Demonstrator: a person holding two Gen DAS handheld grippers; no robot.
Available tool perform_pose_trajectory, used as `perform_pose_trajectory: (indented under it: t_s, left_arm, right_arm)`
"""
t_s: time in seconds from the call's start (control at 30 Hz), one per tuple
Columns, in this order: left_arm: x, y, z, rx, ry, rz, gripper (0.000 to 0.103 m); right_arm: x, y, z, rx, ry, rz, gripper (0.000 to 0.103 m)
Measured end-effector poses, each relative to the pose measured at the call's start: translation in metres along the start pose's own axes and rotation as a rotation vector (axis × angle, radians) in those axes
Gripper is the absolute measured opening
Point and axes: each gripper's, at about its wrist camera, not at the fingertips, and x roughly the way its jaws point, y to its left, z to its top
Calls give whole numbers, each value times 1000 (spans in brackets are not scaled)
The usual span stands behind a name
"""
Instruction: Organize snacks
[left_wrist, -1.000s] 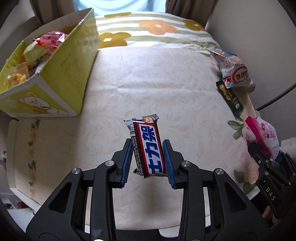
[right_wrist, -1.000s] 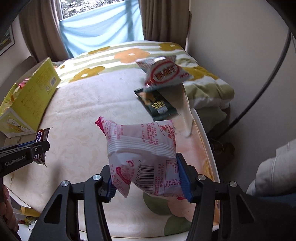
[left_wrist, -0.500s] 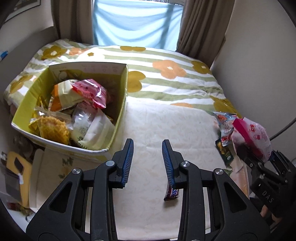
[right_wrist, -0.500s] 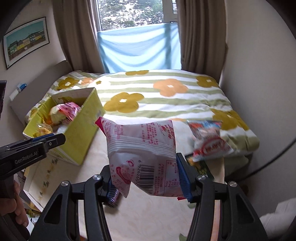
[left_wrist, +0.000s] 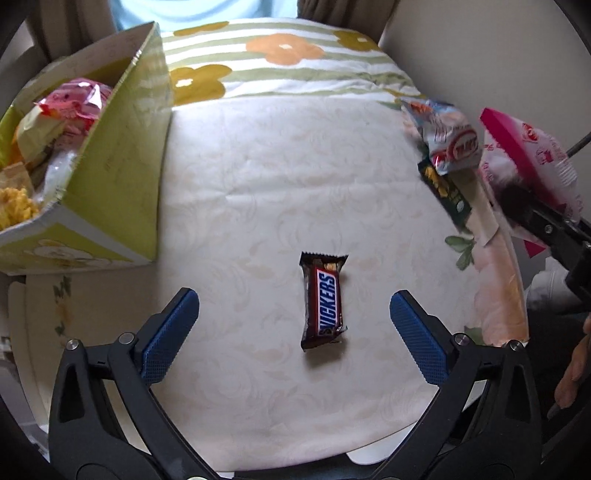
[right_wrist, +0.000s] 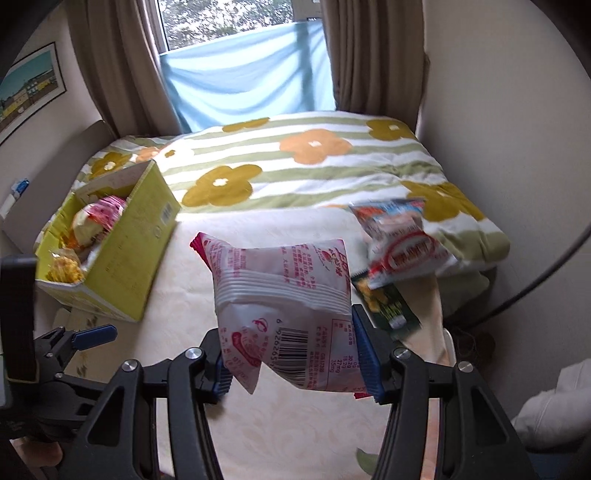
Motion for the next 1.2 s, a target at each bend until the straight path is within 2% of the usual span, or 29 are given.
perform_pose_trajectory:
  t_s: [0.07,0.13,0.27,0.33,0.37,0.4,0.43,0.5,0.57,0.7,0.9,1.2]
  left_arm:
    - [19,-6,-4,9,41,46,103]
    - [35,-6,-7,-6,75,43,100]
    - [53,-11,-5,-10,122,57,78]
    - [59,-14,-6,-5,142,64,74]
    - [61,-15,-7,-4,149,69,69]
    - [62,-17,-8,-2,154,76,58]
    - [63,-18,-8,3,154,90,56]
    - [61,-21,-8,15,146,93,35]
    - [61,-24,-8,25,148,91,26]
    - [60,-26,-6,17,147,91,26]
    - [45,-19,0,-15,105,60,25]
    - [-27,-4,24,-73,-44,-19,25]
  right_arm:
    - [4,-11,-10,13,19,-11,52]
    - [9,-22,-21,22,40,-21,52]
    - [15,-39,-37,41,62,-22,52]
    - [17,-43,-42,47,69,-17,52]
    - [18,-45,-44,48,71,-13,52]
    - [18,-46,-46,49,72,-9,52]
    - [18,-46,-47,48,73,-4,52]
    - [19,-46,-48,42,71,2,52]
    - [19,-46,-49,35,70,10,52]
    - [20,-46,-48,30,69,26,52]
    - [15,-46,-44,7,54,34,52]
    - [-10,-32,-21,-38,-12,36,52]
